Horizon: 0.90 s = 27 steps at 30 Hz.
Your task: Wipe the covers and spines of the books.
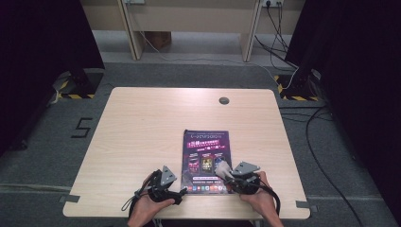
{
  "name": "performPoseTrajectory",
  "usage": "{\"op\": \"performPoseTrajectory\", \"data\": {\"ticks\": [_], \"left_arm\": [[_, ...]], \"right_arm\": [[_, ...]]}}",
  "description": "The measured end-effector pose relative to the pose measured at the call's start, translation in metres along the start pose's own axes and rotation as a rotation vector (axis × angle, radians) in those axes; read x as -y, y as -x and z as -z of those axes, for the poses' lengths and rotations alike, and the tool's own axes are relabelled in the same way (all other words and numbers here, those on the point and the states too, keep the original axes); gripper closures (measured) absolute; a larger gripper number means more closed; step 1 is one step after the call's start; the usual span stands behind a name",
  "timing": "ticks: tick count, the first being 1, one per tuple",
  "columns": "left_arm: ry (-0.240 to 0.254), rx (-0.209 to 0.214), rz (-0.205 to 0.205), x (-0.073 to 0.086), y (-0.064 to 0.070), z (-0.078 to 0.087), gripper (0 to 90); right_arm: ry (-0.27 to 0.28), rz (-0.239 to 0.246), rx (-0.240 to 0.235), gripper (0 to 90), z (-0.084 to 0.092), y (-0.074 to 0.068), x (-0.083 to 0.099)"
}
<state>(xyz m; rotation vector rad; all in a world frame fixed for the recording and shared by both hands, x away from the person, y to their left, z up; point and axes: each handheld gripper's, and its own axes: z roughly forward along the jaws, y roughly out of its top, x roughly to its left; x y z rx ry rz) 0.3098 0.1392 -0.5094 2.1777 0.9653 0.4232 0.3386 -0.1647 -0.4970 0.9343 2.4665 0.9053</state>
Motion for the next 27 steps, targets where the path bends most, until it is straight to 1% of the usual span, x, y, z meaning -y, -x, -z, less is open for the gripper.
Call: {"op": "performPoseTrajectory", "data": {"ticks": [2, 7, 10, 12, 16, 23, 24, 27], "left_arm": [[-0.001, 0.002, -0.001, 0.000, 0.000, 0.000, 15.1], [-0.002, 0.004, -0.002, 0.000, 0.000, 0.000, 15.2], [-0.004, 0.007, 0.000, 0.000, -0.001, 0.000, 15.2], [-0.002, 0.011, 0.001, 0.000, -0.001, -0.001, 15.2], [-0.001, 0.004, 0.002, 0.001, -0.001, 0.000, 15.3], [-0.004, 0.015, 0.017, 0.001, -0.002, -0.001, 14.8], [-0.006, 0.015, 0.013, 0.001, -0.002, -0.001, 14.9], [-0.003, 0.014, 0.013, 0.001, -0.002, -0.001, 14.9]], "right_arm": [[0.000, -0.015, 0.005, 70.6, -0.004, 0.005, -0.004], [-0.007, -0.027, 0.029, 70.5, -0.017, 0.018, -0.016], [-0.012, -0.044, 0.042, 70.5, -0.024, 0.026, -0.024], [-0.018, -0.055, 0.056, 70.5, -0.029, 0.032, -0.029], [-0.022, -0.078, 0.082, 70.5, -0.039, 0.042, -0.038], [-0.028, -0.109, 0.118, 70.3, -0.058, 0.063, -0.056], [-0.034, -0.124, 0.122, 70.2, -0.060, 0.065, -0.059], [-0.041, -0.140, 0.146, 70.3, -0.068, 0.074, -0.067]]}}
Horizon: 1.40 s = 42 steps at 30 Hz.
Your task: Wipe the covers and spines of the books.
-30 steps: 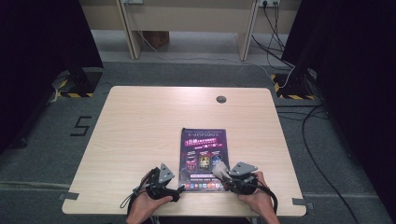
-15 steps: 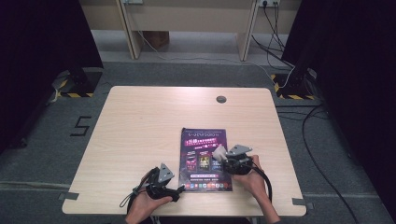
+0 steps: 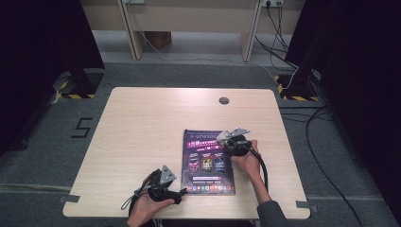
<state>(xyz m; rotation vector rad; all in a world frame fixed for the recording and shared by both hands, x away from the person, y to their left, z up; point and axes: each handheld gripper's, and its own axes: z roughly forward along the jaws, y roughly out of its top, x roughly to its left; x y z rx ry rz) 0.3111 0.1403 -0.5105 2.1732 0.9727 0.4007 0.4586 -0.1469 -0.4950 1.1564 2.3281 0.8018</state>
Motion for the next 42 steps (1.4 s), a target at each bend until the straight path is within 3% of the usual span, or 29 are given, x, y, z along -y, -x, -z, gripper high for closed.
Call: {"op": "performPoseTrajectory", "data": {"ticks": [7, 14, 18, 24, 28, 32, 42], "left_arm": [[0.003, 0.004, 0.004, 0.001, -0.001, 0.000, 15.4], [0.000, 0.013, 0.008, 0.000, -0.002, 0.000, 15.4], [0.000, 0.009, 0.004, 0.000, -0.001, 0.000, 15.4], [-0.001, 0.014, 0.004, 0.000, -0.002, -0.001, 15.2], [0.000, 0.008, 0.004, 0.000, -0.001, 0.000, 15.2], [0.003, 0.005, 0.000, 0.001, -0.001, 0.000, 15.3], [-0.001, 0.008, 0.005, 0.000, -0.001, 0.000, 15.2]], "right_arm": [[-0.018, -0.029, 0.075, 70.3, -0.018, 0.010, -0.020], [-0.018, -0.084, 0.091, 70.3, -0.029, 0.018, -0.031], [-0.028, -0.048, 0.121, 72.5, -0.031, 0.012, -0.034], [0.001, -0.003, 0.020, 72.2, -0.032, -0.018, -0.039], [0.006, 0.046, -0.010, 72.1, -0.039, -0.041, -0.049], [0.029, 0.041, -0.037, 71.9, -0.048, -0.057, -0.058], [0.048, 0.090, -0.119, 71.3, -0.051, -0.087, -0.065]]}}
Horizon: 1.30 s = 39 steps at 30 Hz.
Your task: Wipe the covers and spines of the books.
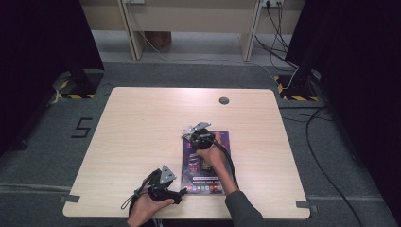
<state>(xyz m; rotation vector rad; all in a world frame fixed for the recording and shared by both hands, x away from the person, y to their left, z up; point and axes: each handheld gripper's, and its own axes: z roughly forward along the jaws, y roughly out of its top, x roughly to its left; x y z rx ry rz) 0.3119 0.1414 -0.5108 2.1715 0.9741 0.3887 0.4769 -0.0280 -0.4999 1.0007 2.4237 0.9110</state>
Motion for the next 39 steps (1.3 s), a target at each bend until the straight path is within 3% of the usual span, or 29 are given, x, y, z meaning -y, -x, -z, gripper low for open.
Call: {"op": "performPoseTrajectory", "data": {"ticks": [5, 12, 16, 19, 22, 24, 30, 34, 39], "left_arm": [[0.004, -0.003, -0.003, 0.000, 0.001, 0.000, 15.3], [0.004, -0.007, 0.001, 0.001, 0.001, 0.000, 15.1], [0.003, -0.006, 0.010, 0.000, 0.001, 0.000, 15.1], [0.004, -0.005, 0.005, 0.000, 0.001, 0.000, 15.1], [0.007, -0.004, 0.012, 0.001, 0.001, 0.000, 15.0], [0.003, -0.008, 0.003, 0.000, 0.001, 0.000, 15.3], [0.003, -0.005, 0.002, 0.000, 0.001, 0.000, 15.2], [0.007, -0.007, 0.003, 0.000, 0.001, 0.000, 15.1], [0.009, -0.004, 0.003, 0.001, 0.001, 0.000, 15.3]], "right_arm": [[-0.004, 0.006, -0.043, 70.2, 0.003, -0.005, 0.002], [0.013, 0.086, -0.102, 69.7, 0.025, -0.019, 0.025], [0.037, 0.092, -0.104, 69.9, 0.038, -0.021, 0.042], [0.011, 0.104, -0.092, 69.9, 0.049, -0.014, 0.050], [0.026, 0.076, -0.081, 70.0, 0.060, -0.002, 0.065], [0.014, 0.063, -0.048, 70.0, 0.067, 0.008, 0.072], [0.010, -0.039, 0.013, 71.9, 0.083, 0.039, 0.092], [0.011, -0.046, 0.036, 74.6, 0.087, 0.042, 0.093], [0.078, -0.088, 0.049, 75.1, 0.106, 0.051, 0.088]]}}
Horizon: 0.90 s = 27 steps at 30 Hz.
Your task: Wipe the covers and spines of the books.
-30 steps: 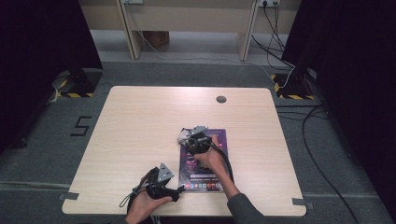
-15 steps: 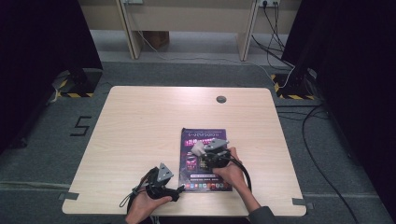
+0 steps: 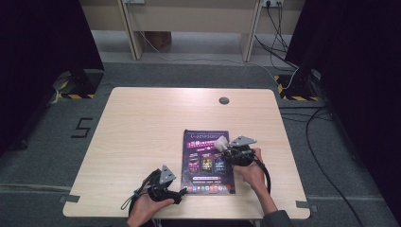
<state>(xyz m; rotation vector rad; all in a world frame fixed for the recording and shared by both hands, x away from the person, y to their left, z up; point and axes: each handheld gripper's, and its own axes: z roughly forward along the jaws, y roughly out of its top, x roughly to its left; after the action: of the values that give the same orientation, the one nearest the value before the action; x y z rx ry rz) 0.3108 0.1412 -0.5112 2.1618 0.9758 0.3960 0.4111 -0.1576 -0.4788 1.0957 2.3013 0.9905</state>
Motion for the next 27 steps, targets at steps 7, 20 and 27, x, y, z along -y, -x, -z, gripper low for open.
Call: {"op": "performPoseTrajectory", "data": {"ticks": [7, 20, 27], "left_arm": [[-0.006, 0.001, -0.009, -0.001, 0.000, 0.000, 15.5], [-0.004, 0.004, -0.009, -0.001, -0.001, 0.000, 15.5], [-0.001, 0.006, -0.007, -0.001, 0.000, 0.000, 15.6]], "right_arm": [[0.053, -0.059, 0.066, 75.2, 0.032, 0.026, 0.008], [-0.029, -0.145, 0.190, 74.9, 0.062, 0.068, 0.060], [-0.087, -0.179, 0.190, 70.5, 0.056, 0.073, 0.071]]}}
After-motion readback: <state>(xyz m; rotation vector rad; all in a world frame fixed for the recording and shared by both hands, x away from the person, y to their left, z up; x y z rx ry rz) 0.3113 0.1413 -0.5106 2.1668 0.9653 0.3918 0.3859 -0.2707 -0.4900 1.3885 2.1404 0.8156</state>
